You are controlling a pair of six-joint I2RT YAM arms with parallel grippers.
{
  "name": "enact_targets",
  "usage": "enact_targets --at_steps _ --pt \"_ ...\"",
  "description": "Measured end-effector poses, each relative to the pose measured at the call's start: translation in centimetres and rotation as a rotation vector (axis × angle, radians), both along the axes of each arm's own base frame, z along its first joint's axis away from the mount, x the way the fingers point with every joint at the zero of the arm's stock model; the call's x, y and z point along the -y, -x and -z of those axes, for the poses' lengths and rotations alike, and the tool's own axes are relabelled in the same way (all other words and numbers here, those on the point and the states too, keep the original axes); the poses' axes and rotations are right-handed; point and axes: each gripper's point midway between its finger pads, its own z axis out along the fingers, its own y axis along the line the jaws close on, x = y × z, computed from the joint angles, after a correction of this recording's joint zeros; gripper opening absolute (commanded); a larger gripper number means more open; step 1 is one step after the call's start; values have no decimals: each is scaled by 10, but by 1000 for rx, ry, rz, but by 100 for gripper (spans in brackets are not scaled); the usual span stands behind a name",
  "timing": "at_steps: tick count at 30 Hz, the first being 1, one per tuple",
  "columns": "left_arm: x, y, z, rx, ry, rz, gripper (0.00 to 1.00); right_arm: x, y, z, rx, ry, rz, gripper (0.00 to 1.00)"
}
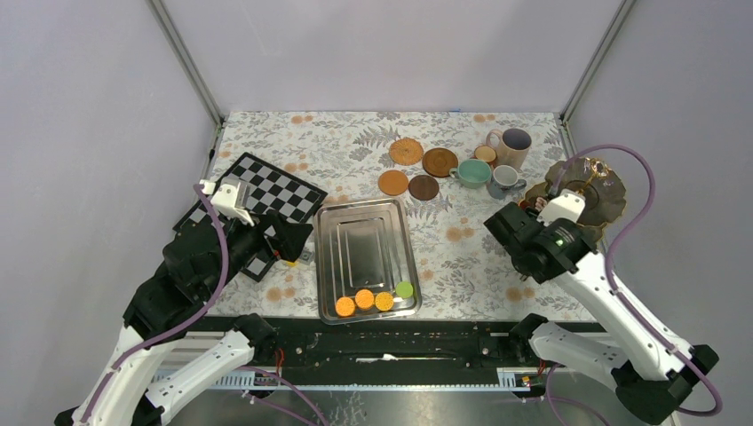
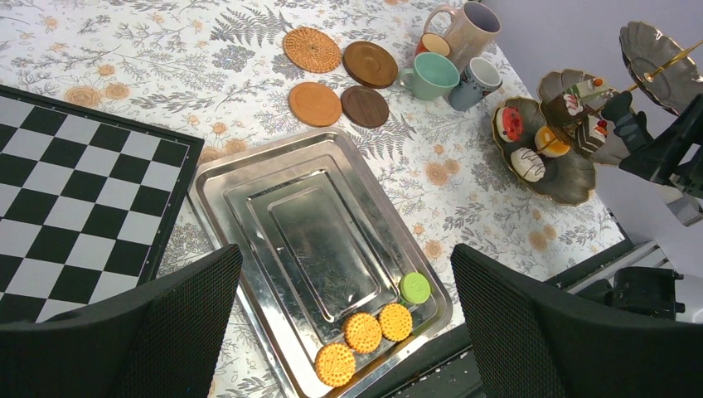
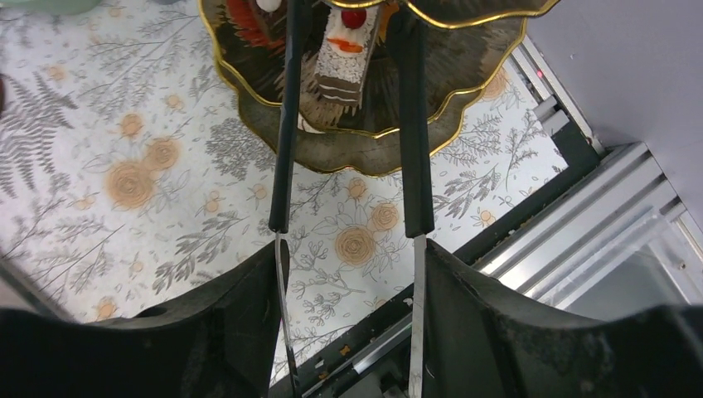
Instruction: Serve the afternoon tea
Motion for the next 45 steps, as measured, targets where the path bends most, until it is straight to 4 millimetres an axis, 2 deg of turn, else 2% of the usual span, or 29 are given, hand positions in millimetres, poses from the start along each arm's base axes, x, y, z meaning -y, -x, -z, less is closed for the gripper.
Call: enact_targets --at_steps 7,11,14,17,21,24,27,30,36,45 --pt "1 -2 1 -7 -5 0 99 -6 5 -28 86 -90 -168 63" --pt "3 -4 4 -17 -13 1 99 -30 7 -31 70 -157 -366 63" --pt "5 -6 6 -27 -21 0 99 -69 4 -16 -5 -236 -575 63" --pt "6 -8 8 -35 -26 0 99 -110 7 8 -133 -317 -774 61" --pt "7 -8 8 -44 -14 -5 99 -154 14 35 -302 -410 -962 62" --pt "7 -8 8 -50 -3 -9 99 -183 26 52 -419 -424 -1082 63" --pt "8 -8 8 -56 8 -14 99 -202 40 68 -533 -422 -1145 62" --pt "8 -8 8 -60 14 -18 99 -211 49 78 -597 -425 -1150 62" --pt "7 -8 8 -60 14 -21 99 -231 74 77 -628 -476 -1153 63" --pt "10 -11 17 -81 -3 -21 99 -228 91 68 -609 -529 -1048 63"
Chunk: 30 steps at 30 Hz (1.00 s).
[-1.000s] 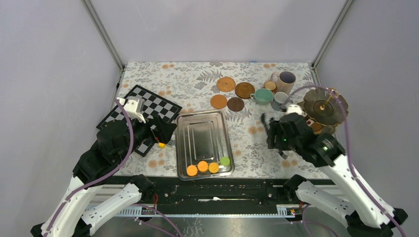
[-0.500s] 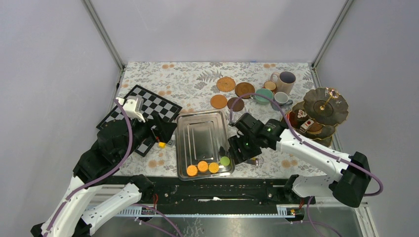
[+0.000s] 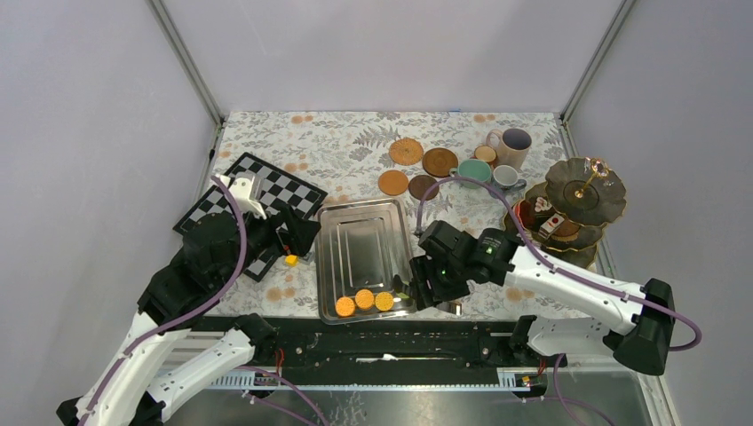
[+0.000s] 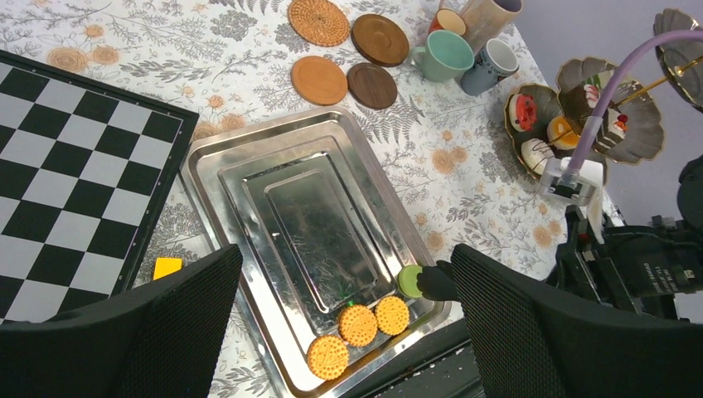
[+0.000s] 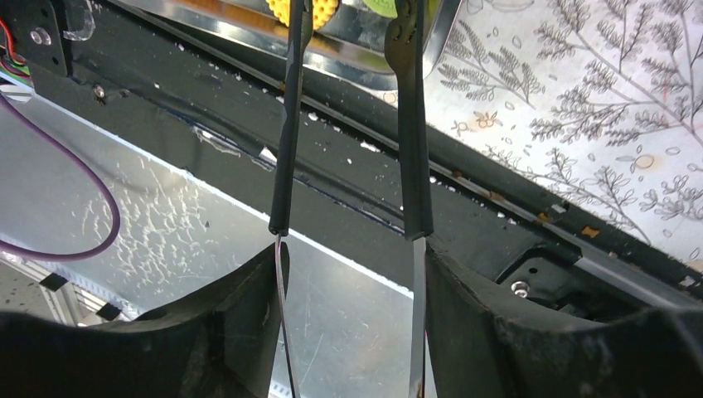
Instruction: Serve the afternoon tea
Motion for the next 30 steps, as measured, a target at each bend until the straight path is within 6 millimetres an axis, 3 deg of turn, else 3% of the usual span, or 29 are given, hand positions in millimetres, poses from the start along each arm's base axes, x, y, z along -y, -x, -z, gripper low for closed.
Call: enact_targets --at_steps 10,21,30 --pt "2 -2 4 -8 -6 0 99 11 15 13 -55 76 63 63" --pt "2 -2 4 -8 -7 0 99 0 8 34 -77 162 85 63" --pt "2 -2 4 -8 -6 0 99 -8 2 20 -9 140 58 62"
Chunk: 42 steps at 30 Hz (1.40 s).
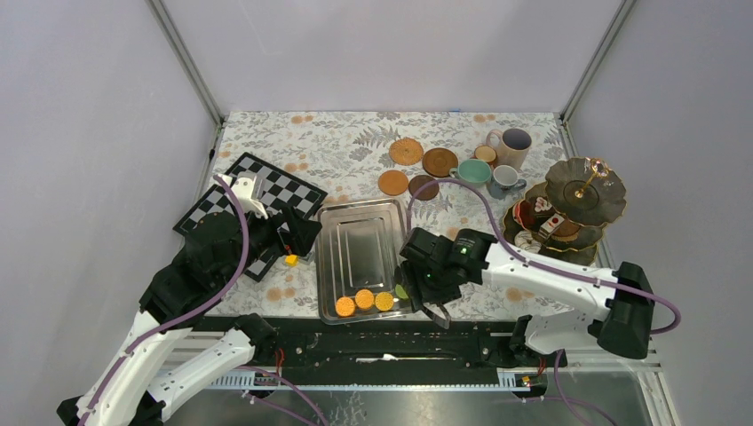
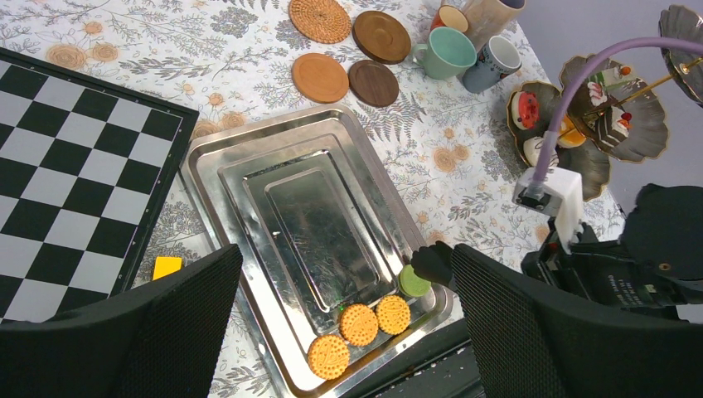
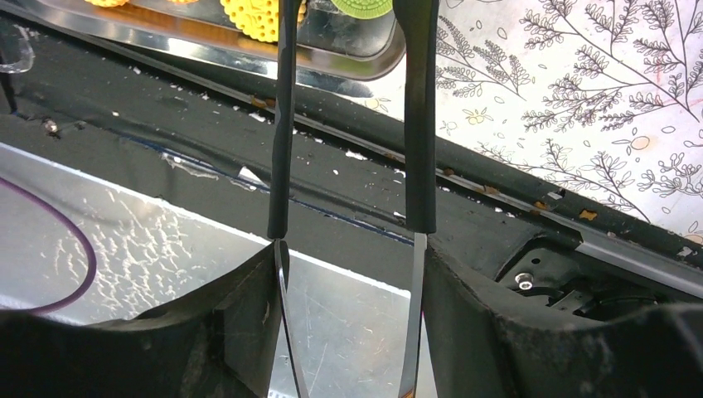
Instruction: Serve the afternoon tea
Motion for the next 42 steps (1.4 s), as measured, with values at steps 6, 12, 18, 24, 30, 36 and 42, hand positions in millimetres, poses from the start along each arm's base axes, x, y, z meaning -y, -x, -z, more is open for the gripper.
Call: enact_targets --at_steps 6,12,18,24,30,36,42 --pt "1 -1 1 0 -1 0 99 6 6 -9 -6 -29 9 62" --pt "2 -3 1 0 0 2 99 6 13 -3 -38 -14 -3 62" --pt "3 -2 1 0 1 4 99 4 16 12 -75 37 -19 63" --pt "3 -2 1 0 1 4 99 -7 1 30 -52 116 -60 63" --pt "3 -2 1 0 1 4 99 -45 -38 35 50 159 -158 63" --pt "2 -2 1 2 2 3 99 -60 -55 29 97 183 -233 62" --pt "0 -1 -2 13 9 -2 99 -34 -33 0 71 135 -247 60"
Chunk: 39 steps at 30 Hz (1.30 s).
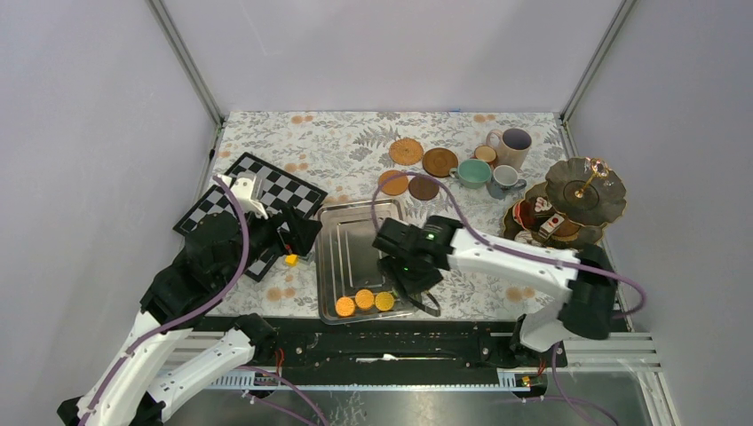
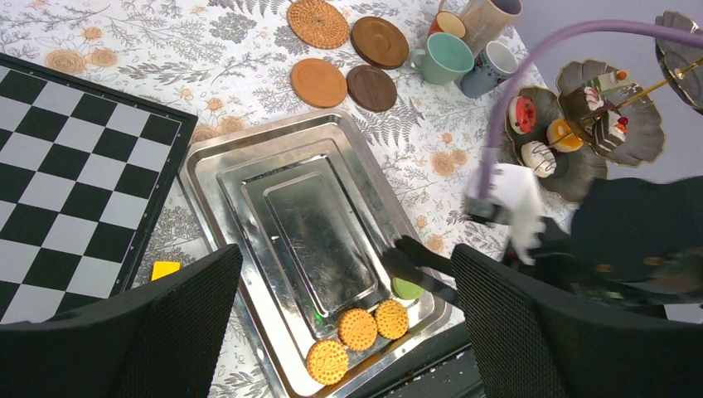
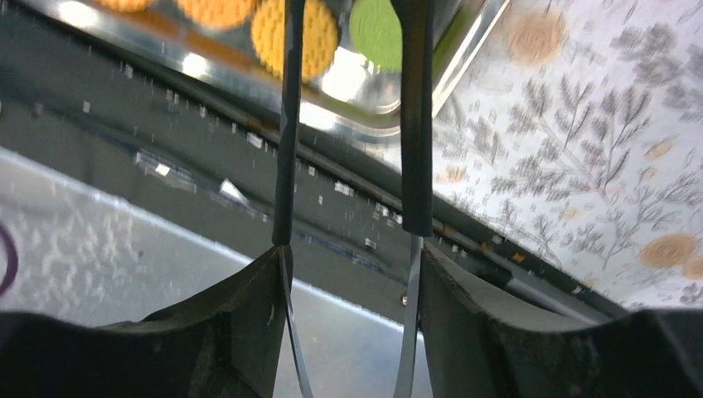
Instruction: Serve the afternoon tea
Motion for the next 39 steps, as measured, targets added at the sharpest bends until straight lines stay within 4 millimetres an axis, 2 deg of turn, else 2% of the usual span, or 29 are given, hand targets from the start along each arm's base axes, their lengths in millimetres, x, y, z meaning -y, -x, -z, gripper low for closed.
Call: enact_targets --at_steps 4,8,12,18,25,28,30,35,37,39 --pt "1 -2 3 -7 -6 1 99 27 33 -13 -68 -84 -11 60" --pt "3 -4 6 -17 -13 1 99 49 57 -12 -133 -100 1 60" --pt "6 -7 7 -22 -17 2 99 54 65 -8 -166 -99 19 60" --pt "7 -9 7 -23 -18 2 99 50 64 2 -170 -88 29 59" --pt "7 -9 7 -23 -18 2 99 41 52 23 -165 -9 33 60" --pt "7 -9 7 -23 -19 2 99 30 37 33 -132 45 25 60" --pt "7 -9 7 -23 -19 2 99 18 21 40 -88 79 11 60" --pt "6 -8 6 -17 -14 2 99 -18 -19 42 24 91 -42 61" --pt "6 -7 5 -14 -11 1 99 -26 -28 37 53 85 -63 62" --pt "5 -6 4 -10 -9 0 99 -24 -30 33 68 91 -83 63"
